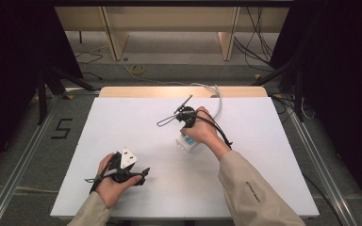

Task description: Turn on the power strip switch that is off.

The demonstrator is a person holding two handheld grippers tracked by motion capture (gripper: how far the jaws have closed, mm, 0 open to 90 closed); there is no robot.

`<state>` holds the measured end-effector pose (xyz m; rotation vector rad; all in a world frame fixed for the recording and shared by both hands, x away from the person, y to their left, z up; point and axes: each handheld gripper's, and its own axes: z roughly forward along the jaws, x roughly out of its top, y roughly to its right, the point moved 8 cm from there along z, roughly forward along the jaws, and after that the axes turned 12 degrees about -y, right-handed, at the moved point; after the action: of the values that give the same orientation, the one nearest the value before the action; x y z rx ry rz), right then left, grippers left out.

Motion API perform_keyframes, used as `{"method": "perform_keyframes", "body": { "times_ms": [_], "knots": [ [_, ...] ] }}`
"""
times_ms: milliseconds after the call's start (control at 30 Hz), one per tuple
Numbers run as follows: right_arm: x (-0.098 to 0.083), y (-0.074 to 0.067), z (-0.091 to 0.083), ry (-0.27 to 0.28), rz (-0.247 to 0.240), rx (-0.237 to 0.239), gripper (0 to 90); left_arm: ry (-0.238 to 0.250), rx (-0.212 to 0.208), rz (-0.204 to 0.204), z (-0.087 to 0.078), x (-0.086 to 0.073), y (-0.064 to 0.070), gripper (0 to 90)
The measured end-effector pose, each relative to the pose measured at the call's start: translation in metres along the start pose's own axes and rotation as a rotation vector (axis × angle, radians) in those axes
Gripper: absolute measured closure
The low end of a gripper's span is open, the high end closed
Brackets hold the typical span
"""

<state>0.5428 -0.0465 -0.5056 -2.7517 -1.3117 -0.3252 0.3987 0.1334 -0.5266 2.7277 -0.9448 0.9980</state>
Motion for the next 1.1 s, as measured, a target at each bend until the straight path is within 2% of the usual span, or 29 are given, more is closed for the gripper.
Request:
{"method": "perform_keyframes", "body": {
  "times_ms": [233,767,1100],
  "knots": [
    [-0.0001,0.0,0.0006,-0.002,0.011,0.009,90.0,-0.001,0.0,0.001,0.0,0.0,0.0002,20.5],
    [-0.0001,-0.0011,0.0026,-0.012,0.011,-0.012,90.0,-0.001,0.0,0.002,0.0,0.0001,0.0003,20.5],
    [-0.0006,0.0,0.0032,-0.011,0.014,0.002,90.0,-0.002,0.0,0.003,0.0001,0.0002,0.0009,20.5]
  ]
}}
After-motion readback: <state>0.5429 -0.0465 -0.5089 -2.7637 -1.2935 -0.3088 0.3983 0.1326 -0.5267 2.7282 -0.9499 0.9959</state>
